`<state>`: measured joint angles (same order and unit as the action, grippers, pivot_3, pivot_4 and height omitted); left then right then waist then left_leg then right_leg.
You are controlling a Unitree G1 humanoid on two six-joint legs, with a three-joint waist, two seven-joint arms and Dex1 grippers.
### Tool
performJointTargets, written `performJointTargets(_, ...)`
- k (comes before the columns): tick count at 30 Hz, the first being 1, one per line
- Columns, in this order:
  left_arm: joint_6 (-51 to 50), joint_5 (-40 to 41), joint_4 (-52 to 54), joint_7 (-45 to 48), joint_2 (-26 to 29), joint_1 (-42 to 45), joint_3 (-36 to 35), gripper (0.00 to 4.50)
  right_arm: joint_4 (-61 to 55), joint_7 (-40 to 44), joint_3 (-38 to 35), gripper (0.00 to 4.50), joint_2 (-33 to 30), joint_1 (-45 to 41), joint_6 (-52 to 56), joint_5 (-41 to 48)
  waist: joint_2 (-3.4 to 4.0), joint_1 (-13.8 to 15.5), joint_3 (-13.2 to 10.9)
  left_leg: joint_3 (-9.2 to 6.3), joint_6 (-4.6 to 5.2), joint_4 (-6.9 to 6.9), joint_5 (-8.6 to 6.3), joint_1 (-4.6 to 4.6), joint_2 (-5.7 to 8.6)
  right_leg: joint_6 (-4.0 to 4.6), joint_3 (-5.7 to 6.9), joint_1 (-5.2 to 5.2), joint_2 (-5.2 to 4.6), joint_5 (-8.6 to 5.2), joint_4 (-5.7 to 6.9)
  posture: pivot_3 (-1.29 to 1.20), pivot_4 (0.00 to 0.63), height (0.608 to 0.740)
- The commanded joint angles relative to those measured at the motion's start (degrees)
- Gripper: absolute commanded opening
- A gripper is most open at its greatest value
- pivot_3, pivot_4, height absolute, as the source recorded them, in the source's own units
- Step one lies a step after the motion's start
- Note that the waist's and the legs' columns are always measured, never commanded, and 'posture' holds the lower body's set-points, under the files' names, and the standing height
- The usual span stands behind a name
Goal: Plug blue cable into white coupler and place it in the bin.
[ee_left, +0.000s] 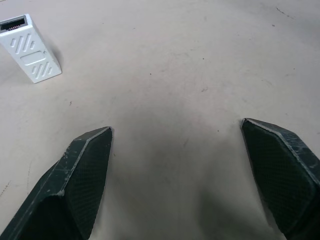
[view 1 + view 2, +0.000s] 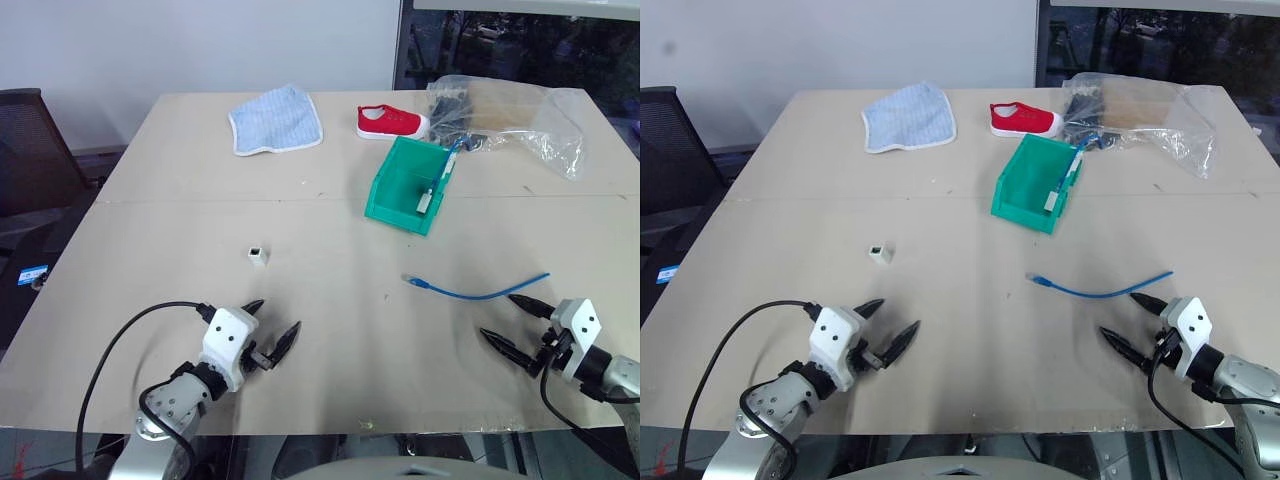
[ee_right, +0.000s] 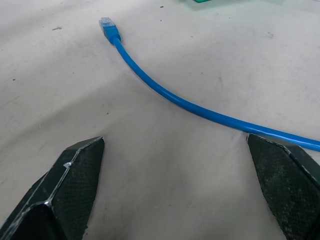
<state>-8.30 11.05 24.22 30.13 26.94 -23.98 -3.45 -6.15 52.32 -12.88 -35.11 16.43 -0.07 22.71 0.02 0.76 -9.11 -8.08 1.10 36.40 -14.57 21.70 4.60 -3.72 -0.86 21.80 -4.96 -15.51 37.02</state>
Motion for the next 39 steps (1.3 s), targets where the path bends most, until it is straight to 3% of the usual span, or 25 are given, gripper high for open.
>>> performJointTargets(1,-2.31,0.0,0.07,1.53,0.89,-1.54,1.5,4.26,-0.02,0.65,-0.95,4.47,0.01,0.72,-0.83,0.45,0.0,0.0,0.0,0.0,0.0,0.0,0.0,0.0,0.0,0.0,0.0,0.0,0.0,0.0,0.0,0.0,0.15,0.74)
performJointTargets(19,-8.49,1.12,4.83,1.52,1.61,1.07,1.7,4.26,-0.46,0.81,-0.31,4.47,-0.6,0.14,-0.54,0.82,-0.01,0.08,0.01,0.0,0.0,0.02,0.0,0.0,0.01,-0.01,0.0,-0.01,0.0,0.01,0.0,0.0,0.15,0.74)
performJointTargets(25,-9.28,2.72,6.68,4.66,3.56,1.8,1.53,4.26,-2.44,1.91,3.12,4.47,-1.06,-6.35,4.36,1.6,0.0,-0.02,0.01,0.02,0.01,0.08,0.01,-0.04,0.0,-0.03,-0.04,-0.02,0.03,0.05,0.08,0.0,0.15,0.74)
performJointTargets(32,-10.93,7.12,9.73,16.68,12.5,12.15,4.7,4.26,-1.43,3.73,11.61,4.47,0.12,-18.0,8.71,-0.25,-0.04,0.11,-0.03,-0.06,0.0,0.19,0.02,0.03,0.01,-0.02,0.07,0.0,0.05,0.05,0.16,0.0,0.15,0.74)
performJointTargets(39,-16.03,12.86,9.78,23.63,17.11,22.15,5.46,4.26,2.48,4.05,19.28,4.47,0.6,-27.36,11.87,-5.68,-0.06,-0.35,-0.04,0.04,-0.25,0.18,0.17,0.07,0.02,-0.03,0.11,0.13,0.08,0.07,0.17,0.0,0.15,0.74)
